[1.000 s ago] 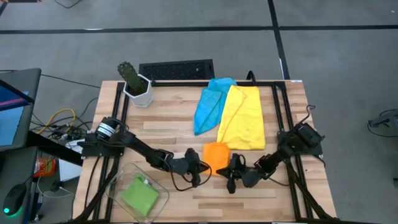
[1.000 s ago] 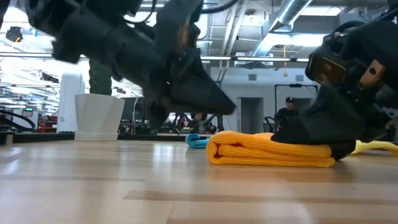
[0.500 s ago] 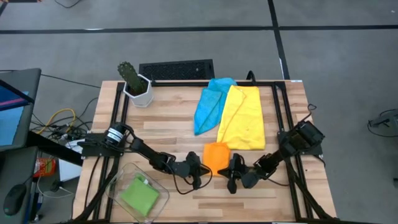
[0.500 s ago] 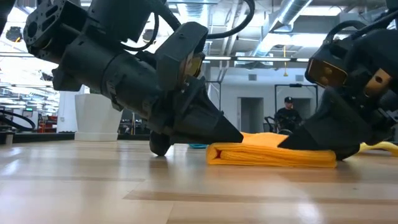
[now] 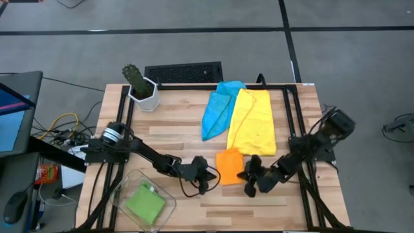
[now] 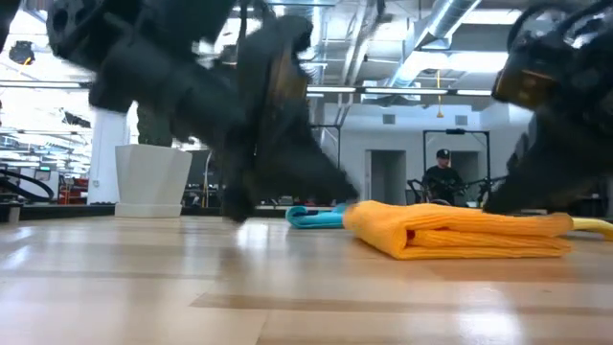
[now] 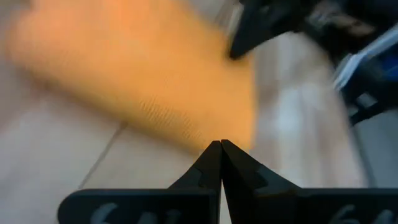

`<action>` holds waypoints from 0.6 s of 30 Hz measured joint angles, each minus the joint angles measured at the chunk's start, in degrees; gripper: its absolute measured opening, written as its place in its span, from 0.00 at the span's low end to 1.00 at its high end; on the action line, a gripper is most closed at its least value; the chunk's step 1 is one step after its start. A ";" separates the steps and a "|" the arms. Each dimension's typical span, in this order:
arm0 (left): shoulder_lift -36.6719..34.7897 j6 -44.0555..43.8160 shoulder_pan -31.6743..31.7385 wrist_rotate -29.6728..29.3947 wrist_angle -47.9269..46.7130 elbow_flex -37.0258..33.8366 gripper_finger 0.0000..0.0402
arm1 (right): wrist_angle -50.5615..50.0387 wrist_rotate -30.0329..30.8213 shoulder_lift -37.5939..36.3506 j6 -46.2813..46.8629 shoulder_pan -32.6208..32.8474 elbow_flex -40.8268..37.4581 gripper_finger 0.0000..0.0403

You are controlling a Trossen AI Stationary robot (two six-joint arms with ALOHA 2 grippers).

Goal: Fold microfiber towels
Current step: Fold the orange microfiber towel, then put the orange microfiber towel into the transparent bin

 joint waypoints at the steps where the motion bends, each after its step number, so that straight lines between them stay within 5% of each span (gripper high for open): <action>1: -2.02 0.54 0.39 -0.56 -0.28 0.03 0.00 | -4.18 -0.54 -2.49 1.54 -0.20 0.00 0.08; 8: -9.31 4.44 4.13 -2.78 1.69 0.26 0.00 | -18.41 -6.33 -15.75 8.99 -0.01 0.02 0.21; 18: -11.83 -2.99 10.41 11.63 1.53 2.03 0.09 | -27.37 -16.40 -17.25 39.51 0.42 0.24 0.47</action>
